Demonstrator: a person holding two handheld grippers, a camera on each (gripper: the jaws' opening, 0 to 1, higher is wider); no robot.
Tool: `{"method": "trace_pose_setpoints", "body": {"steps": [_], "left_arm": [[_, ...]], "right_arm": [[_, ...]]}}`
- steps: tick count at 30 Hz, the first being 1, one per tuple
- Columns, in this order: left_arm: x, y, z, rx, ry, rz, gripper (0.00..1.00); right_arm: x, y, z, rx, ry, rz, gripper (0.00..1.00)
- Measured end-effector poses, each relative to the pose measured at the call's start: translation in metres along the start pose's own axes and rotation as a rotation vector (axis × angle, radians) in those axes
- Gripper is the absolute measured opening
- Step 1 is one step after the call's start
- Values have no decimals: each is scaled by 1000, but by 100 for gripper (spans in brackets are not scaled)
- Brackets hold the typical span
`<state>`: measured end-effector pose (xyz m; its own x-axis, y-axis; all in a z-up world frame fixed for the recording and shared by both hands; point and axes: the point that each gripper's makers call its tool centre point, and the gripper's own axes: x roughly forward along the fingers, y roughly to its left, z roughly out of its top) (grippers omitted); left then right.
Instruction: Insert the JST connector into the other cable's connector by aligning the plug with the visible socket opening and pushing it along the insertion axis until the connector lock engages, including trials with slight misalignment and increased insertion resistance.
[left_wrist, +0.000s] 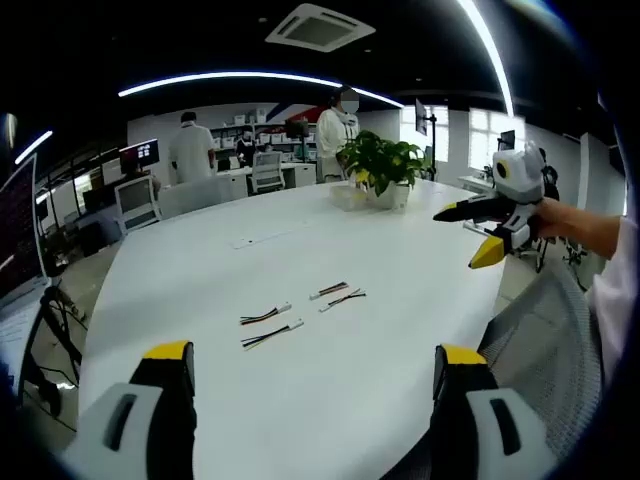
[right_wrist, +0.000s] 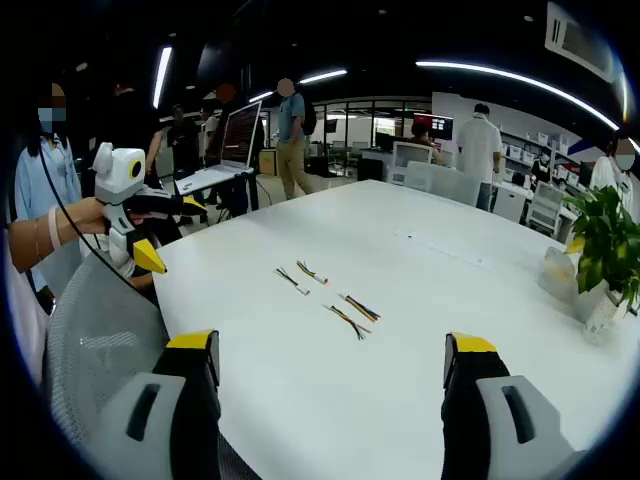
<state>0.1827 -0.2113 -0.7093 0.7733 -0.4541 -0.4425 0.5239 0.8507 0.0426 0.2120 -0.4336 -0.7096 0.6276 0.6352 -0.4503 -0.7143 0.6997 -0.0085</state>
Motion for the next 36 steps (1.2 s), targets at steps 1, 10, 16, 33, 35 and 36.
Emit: {"method": "trace_pose_setpoints", "body": {"steps": [1, 10, 16, 33, 35, 36], "left_arm": [[0, 0, 0, -2, 1, -1, 98], [1, 0, 0, -6, -2, -3, 97], [2, 0, -1, -1, 7, -6, 97], [4, 1, -5, -3, 17, -15, 96], [4, 2, -4, -4, 13, -13, 96], [4, 3, -4, -6, 11, -11, 96]], "right_arm": [[0, 0, 0, 1, 0, 0, 91], [0, 0, -1, 0, 5, -2, 91], [1, 1, -1, 3, 4, -3, 91], [4, -2, -4, 3, 19, -2, 90], [5, -2, -3, 4, 19, 0, 90], [5, -2, -3, 3, 20, 1, 90]]}}
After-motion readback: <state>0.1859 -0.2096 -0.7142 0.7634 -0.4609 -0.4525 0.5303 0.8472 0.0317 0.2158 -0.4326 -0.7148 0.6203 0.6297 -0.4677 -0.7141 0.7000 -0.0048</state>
